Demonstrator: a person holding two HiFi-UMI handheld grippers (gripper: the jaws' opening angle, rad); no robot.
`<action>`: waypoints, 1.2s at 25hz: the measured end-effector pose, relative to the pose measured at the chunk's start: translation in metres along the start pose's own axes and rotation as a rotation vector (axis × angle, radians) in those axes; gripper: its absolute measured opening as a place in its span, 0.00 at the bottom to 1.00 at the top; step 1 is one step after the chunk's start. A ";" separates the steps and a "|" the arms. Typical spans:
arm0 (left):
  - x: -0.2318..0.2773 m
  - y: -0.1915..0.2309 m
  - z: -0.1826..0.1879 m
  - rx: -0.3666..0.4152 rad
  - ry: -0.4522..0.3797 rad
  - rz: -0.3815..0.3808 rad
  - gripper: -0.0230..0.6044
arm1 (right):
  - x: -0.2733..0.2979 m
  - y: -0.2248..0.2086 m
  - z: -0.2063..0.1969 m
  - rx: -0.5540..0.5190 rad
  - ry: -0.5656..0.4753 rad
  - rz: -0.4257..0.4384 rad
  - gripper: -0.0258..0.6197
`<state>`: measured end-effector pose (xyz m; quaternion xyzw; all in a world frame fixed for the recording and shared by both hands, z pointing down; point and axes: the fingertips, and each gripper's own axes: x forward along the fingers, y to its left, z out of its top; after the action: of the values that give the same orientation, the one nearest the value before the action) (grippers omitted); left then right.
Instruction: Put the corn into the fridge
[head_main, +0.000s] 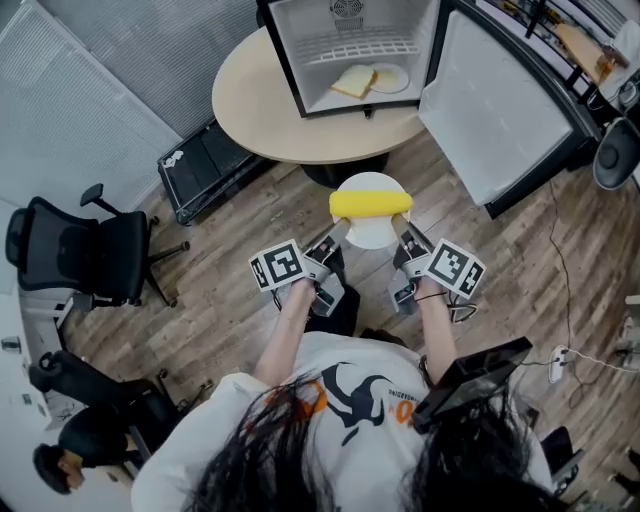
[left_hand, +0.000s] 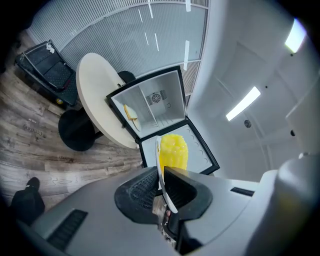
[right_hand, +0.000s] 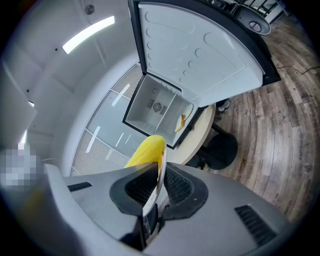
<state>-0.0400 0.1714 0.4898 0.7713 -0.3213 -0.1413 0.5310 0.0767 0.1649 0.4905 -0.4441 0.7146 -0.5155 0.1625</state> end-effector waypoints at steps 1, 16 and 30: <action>0.004 0.002 0.006 0.001 0.006 0.001 0.08 | 0.006 0.000 0.003 0.001 -0.001 -0.002 0.11; 0.058 0.035 0.115 0.007 0.070 -0.033 0.08 | 0.112 0.012 0.049 0.014 -0.058 -0.034 0.11; 0.089 0.064 0.182 0.014 0.129 -0.060 0.08 | 0.181 0.014 0.071 0.026 -0.114 -0.060 0.11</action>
<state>-0.0967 -0.0334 0.4874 0.7917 -0.2641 -0.1046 0.5408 0.0188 -0.0214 0.4902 -0.4919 0.6837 -0.5032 0.1933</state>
